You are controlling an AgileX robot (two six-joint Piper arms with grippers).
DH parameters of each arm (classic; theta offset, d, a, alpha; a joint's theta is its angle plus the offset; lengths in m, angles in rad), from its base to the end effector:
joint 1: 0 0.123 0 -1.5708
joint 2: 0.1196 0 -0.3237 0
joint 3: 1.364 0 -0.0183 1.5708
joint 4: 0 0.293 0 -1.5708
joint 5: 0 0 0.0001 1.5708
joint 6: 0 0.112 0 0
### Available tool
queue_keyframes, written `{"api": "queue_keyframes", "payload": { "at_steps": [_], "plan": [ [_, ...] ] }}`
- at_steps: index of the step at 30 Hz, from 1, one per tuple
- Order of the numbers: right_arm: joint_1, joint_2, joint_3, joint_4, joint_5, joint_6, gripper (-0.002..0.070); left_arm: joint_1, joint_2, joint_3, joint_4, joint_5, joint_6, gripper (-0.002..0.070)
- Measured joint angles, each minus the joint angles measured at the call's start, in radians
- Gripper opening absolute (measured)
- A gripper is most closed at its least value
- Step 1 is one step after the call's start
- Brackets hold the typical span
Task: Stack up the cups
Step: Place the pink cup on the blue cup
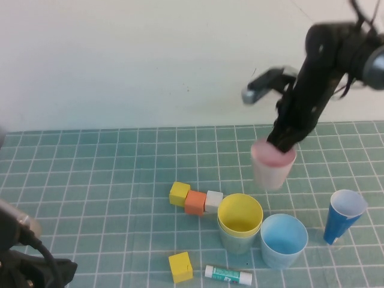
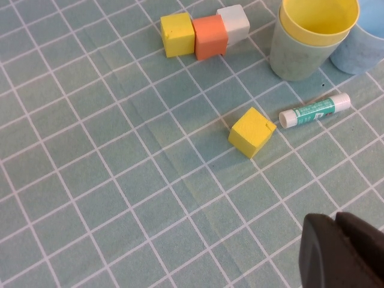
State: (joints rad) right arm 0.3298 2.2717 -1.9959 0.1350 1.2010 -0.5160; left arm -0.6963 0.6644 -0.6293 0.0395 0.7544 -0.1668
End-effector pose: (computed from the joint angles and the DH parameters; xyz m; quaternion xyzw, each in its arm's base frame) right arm 0.5142 0.1909 0.1975 -0.3908 0.9137 0.0562 0.0959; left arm 0.1154 -0.0925 0.3127 0.2444 0.8735 -0.1593 0.3897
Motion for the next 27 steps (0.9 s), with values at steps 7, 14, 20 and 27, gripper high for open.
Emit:
{"api": "queue_keyframes", "payload": {
  "at_steps": [7, 14, 20, 27],
  "plan": [
    [0.0, -0.275, 0.015, -0.055, 0.021, -0.001, 0.0017, 0.0, 0.0, 0.0, 0.0, 0.002, -0.002, -0.0001],
    [0.011, -0.504, 0.386, 0.022, -0.013, -0.024, 0.0017, 0.0, 0.0, 0.0, 0.014, 0.002, -0.002, -0.0001],
    [0.011, -0.516, 0.648, 0.086, -0.191, -0.025, 0.0017, 0.0, 0.0, 0.0, 0.031, -0.004, -0.002, -0.0001],
    [0.011, -0.479, 0.711, 0.109, -0.291, -0.027, 0.0017, 0.0, 0.0, 0.0, 0.031, -0.007, -0.002, -0.0001]
  ]
}}
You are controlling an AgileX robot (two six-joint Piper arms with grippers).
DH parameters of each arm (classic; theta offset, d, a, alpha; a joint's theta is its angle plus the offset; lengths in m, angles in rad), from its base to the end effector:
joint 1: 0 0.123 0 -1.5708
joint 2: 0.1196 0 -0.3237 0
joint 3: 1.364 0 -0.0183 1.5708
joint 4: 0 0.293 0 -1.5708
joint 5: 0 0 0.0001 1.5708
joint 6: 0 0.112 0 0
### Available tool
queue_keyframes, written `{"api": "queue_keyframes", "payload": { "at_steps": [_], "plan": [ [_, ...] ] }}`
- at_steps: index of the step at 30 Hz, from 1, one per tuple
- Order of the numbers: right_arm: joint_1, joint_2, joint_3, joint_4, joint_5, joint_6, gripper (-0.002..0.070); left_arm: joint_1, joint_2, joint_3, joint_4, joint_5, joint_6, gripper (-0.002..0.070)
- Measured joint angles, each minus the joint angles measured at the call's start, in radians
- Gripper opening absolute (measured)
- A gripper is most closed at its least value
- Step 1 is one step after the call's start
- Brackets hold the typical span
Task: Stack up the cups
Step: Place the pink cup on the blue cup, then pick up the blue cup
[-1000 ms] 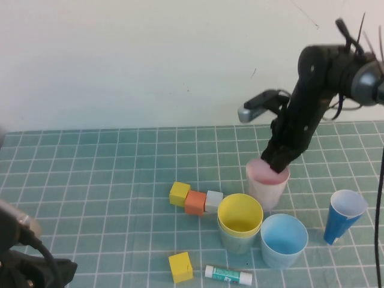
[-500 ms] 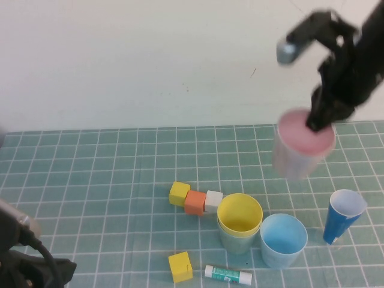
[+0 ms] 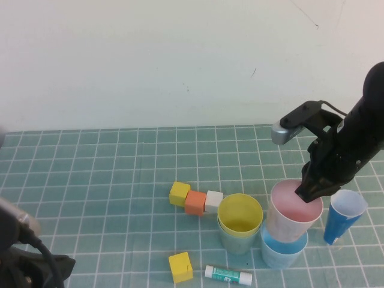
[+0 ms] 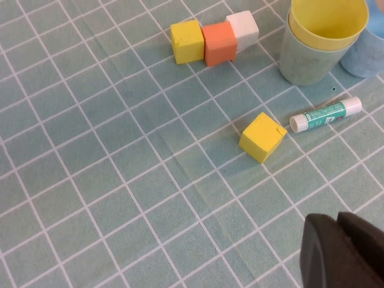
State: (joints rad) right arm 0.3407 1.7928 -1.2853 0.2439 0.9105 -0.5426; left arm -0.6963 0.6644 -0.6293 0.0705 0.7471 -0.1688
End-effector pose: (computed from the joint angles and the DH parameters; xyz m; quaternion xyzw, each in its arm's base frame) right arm 0.3802 0.1575 0.2187 -0.3646 0.9176 0.0918 0.1287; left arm 0.1173 -0.0911 0.3135 0.2488 0.8703 -0.1480 0.3984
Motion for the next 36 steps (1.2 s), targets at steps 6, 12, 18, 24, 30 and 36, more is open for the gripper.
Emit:
{"api": "queue_keyframes", "payload": {
  "at_steps": [6, 12, 18, 24, 30, 36],
  "plan": [
    [0.0, 0.031, 0.0, 0.006, -0.016, 0.0, 0.0027, 0.0, 0.0, 0.0, 0.0, 0.0, 0.0, -0.0001],
    [0.0, 0.06, 0.0, 0.008, -0.014, -0.026, 0.0191, 0.0, 0.0, 0.0, 0.0, 0.0, 0.0, -0.0001],
    [0.0, 0.065, 0.0, 0.012, -0.015, -0.106, 0.0307, 0.0, 0.0, 0.0, 0.0, 0.0, 0.0, -0.0001],
    [0.0, 0.083, 0.0, 0.037, -0.015, -0.204, 0.0319, 0.0, 0.0, 0.0, 0.0, -0.006, 0.0, -0.0001],
    [0.0, 0.163, 0.0, 0.048, -0.031, -0.25, 0.032, 0.0, 0.0, 0.0, 0.0, -0.007, 0.0, -0.0001],
    [0.0, 0.256, 0.0, 0.05, -0.054, -0.26, 0.0206, 0.0, 0.0, 0.0, 0.0, -0.007, 0.0, -0.0001]
  ]
}}
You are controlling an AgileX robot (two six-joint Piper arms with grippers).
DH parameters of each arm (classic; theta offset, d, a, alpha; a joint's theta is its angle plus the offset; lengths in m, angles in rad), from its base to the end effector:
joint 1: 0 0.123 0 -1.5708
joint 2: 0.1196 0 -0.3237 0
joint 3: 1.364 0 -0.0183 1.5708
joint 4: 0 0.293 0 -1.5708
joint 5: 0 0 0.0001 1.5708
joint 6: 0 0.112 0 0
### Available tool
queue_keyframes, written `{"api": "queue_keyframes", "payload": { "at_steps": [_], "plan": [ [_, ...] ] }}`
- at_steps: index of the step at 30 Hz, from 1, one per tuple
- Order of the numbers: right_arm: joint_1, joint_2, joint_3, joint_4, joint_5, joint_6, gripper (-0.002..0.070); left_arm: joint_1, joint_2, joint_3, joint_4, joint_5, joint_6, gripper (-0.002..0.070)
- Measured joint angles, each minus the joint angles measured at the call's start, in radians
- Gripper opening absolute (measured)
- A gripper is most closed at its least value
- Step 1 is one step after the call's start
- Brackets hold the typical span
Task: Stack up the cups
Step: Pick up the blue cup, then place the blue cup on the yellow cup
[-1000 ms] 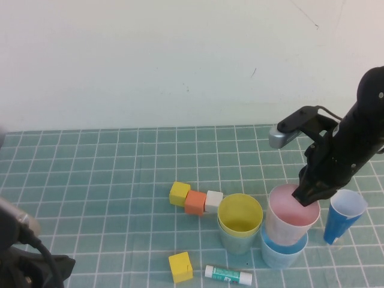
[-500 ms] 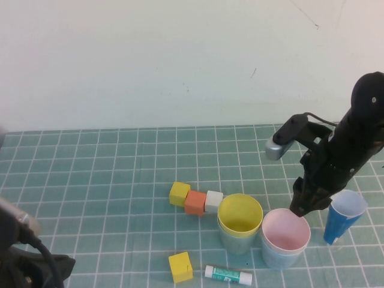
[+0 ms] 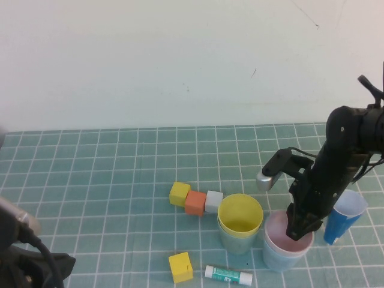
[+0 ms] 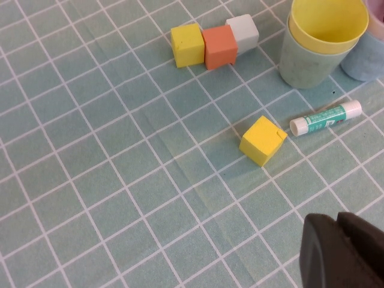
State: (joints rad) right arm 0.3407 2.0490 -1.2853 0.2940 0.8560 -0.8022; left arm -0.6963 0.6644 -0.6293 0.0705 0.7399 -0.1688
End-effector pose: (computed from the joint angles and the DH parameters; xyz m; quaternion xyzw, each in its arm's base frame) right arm 0.3957 0.1663 0.1123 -0.4560 0.8827 0.1051 0.0442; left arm 0.1177 -0.0914 0.3141 0.2485 0.8688 -0.1494 0.4014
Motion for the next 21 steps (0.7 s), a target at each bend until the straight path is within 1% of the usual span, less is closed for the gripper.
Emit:
{"api": "queue_keyframes", "payload": {
  "at_steps": [1, 2, 3, 4, 6, 10, 15, 18, 21],
  "plan": [
    [0.0, 0.004, -0.004, 0.0, 0.0, 0.0, 0.0148, 0.0, 0.0, 0.0, 0.0, 0.0, 0.0, -0.0001],
    [0.0, 0.004, -0.01, 0.0, 0.01, 0.0, 0.0106, 0.0, 0.0, 0.0, 0.0, 0.0, 0.0, -0.0001],
    [0.0, 0.002, -0.023, 0.0, 0.031, 0.002, 0.0069, 0.0, 0.0, 0.0, 0.0, 0.0, 0.0, -0.0001],
    [0.0, -0.003, -0.04, -0.002, 0.06, 0.009, 0.0046, 0.0, 0.0, 0.0, 0.0, 0.0, 0.0, -0.0001],
    [0.0, -0.03, -0.079, -0.015, 0.125, 0.031, 0.0034, 0.0, 0.0, 0.0, 0.0, 0.004, 0.0, -0.0001],
    [0.0, -0.134, -0.16, -0.061, 0.253, 0.079, 0.0033, 0.0, 0.0, 0.0, 0.011, 0.005, 0.0, -0.0002],
    [0.007, -0.266, -0.246, -0.064, 0.335, 0.096, 0.0032, 0.0, 0.0, 0.0, 0.034, 0.005, 0.0, -0.0002],
    [0.044, -0.299, -0.303, -0.062, 0.352, 0.098, 0.0032, 0.0, 0.0, 0.0, 0.034, 0.005, 0.0, -0.0002],
    [0.106, -0.29, -0.35, -0.064, 0.355, 0.098, 0.0032, 0.0, 0.0, 0.0, 0.036, 0.005, 0.0, -0.0002]
  ]
}}
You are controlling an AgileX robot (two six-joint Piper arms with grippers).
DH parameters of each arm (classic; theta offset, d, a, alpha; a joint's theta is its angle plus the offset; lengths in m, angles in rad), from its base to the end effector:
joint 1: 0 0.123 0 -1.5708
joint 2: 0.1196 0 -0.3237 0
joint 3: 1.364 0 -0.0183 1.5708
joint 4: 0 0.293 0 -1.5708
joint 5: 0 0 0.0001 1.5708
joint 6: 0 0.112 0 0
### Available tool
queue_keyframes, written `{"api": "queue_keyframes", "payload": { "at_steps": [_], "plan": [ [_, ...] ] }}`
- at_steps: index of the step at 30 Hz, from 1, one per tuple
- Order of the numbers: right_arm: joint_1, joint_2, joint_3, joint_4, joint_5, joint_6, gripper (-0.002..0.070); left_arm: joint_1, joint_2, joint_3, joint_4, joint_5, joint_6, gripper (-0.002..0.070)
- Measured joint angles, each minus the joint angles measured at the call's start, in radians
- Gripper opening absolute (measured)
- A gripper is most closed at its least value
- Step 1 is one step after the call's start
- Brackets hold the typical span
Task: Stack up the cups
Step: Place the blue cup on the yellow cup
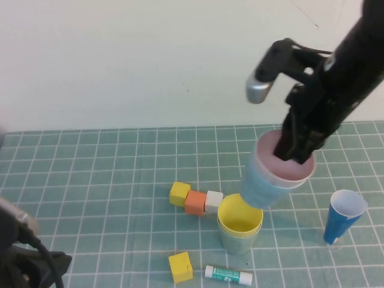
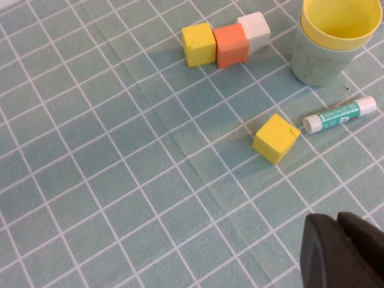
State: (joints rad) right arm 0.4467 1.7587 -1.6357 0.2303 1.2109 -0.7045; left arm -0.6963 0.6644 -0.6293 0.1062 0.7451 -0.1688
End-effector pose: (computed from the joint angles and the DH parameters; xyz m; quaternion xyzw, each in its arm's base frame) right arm 0.3749 0.2061 0.3359 -0.5147 0.8347 0.0911 0.1734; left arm 0.1191 -0.0891 0.3139 0.2550 0.8675 -0.1333 0.4059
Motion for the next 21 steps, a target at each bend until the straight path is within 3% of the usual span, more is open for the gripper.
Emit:
{"api": "queue_keyframes", "payload": {
  "at_steps": [5, 16, 21],
  "plan": [
    [0.071, 0.081, -0.037, -0.056, -0.042, 0.03, 0.0032, 0.0, 0.0, 0.0, 0.0, -0.002, 0.0, -0.0002],
    [0.073, 0.265, -0.045, -0.116, -0.105, 0.102, 0.0036, 0.0, 0.0, 0.0, 0.0, -0.006, 0.0, -0.0002],
    [0.073, 0.28, -0.048, -0.1, -0.147, 0.106, 0.0132, 0.0, 0.0, 0.0, 0.002, -0.006, 0.0, -0.0002]
  ]
}}
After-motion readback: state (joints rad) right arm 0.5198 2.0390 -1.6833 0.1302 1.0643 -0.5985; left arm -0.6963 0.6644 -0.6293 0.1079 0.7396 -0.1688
